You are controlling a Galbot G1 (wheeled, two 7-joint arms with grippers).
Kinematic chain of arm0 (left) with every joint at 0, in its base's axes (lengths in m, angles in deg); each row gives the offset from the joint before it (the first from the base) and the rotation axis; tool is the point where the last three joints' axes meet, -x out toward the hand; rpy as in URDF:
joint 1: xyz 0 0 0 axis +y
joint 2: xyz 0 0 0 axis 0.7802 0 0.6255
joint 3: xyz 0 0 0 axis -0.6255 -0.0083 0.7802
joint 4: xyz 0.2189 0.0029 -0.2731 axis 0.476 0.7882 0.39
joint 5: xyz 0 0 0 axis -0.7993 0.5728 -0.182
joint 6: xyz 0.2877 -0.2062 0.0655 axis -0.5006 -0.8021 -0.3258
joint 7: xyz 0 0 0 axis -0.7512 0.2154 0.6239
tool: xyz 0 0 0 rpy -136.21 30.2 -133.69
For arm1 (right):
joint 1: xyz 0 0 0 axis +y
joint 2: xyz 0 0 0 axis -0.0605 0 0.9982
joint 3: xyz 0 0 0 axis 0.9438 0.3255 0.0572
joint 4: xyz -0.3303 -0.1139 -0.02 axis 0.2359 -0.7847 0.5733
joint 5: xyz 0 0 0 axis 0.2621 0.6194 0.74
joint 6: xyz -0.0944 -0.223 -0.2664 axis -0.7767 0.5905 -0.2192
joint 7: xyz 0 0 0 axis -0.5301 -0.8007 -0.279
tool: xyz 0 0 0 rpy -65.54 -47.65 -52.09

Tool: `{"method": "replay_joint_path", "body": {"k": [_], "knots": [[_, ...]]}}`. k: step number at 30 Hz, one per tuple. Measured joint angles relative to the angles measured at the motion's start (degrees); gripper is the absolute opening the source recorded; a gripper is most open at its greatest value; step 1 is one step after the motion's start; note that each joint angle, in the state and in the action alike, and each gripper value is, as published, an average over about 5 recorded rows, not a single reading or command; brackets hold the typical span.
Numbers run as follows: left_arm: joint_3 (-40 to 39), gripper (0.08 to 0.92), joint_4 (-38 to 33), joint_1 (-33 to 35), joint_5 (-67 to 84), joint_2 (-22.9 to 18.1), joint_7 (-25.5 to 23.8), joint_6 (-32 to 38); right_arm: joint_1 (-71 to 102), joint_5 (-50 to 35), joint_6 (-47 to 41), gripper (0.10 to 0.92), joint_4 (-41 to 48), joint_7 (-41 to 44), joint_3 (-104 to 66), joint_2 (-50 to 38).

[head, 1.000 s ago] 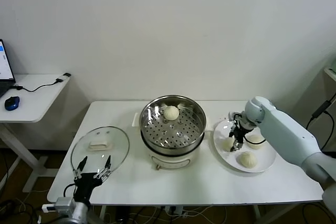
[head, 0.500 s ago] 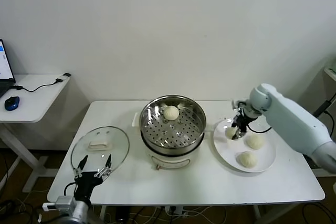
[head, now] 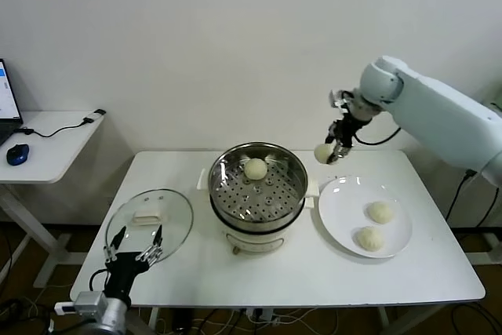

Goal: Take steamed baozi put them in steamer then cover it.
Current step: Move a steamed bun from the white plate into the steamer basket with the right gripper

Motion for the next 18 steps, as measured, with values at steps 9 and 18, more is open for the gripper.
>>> {"method": "replay_joint_path", "body": {"k": [9,18], "knots": [[0.14,0.823,-0.82,-0.05,0.51,-0.19,0.15,-0.53,-1.12,-2.71,-2.0,0.56,5.31,-0.74,3.5,11.72],[0.67,0.823,-1.44,-0.67,1.76,-0.39,0.22,-1.07,1.58,-2.26,-3.14,0.56,10.48,-1.81,5.29,22.15]]}}
